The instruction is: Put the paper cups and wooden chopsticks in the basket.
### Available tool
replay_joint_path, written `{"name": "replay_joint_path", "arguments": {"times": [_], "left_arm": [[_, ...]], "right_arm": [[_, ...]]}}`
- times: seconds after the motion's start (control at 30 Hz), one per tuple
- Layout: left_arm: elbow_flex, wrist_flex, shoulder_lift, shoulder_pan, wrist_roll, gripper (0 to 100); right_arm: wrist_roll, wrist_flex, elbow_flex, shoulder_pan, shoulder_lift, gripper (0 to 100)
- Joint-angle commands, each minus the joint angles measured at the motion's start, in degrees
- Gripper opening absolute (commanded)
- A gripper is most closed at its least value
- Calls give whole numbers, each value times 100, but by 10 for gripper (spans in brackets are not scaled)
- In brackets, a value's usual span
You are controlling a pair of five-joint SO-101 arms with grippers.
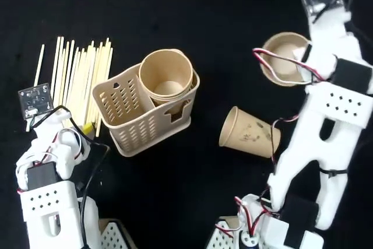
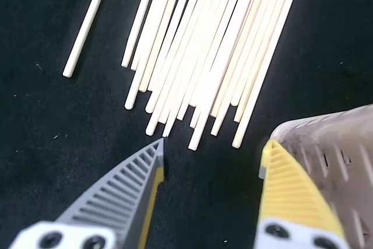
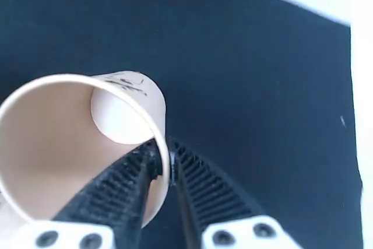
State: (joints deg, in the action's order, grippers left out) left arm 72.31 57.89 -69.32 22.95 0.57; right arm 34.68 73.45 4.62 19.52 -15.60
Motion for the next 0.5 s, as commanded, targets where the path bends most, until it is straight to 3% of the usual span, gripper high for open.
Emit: {"name": "replay_joint_path", "arguments": {"times": [0.0, 0.2, 0.47], "left_arm": [[-57, -79, -35, 4, 62, 263], [-84, -79, -35, 13, 70, 263], [-66, -79, -35, -4, 62, 263]], "right_arm": [[-422, 870, 1411, -844, -171, 11], [-1152, 1644, 2914, -2295, -171, 11], [-1415, 2338, 3820, -3947, -145, 11]]}}
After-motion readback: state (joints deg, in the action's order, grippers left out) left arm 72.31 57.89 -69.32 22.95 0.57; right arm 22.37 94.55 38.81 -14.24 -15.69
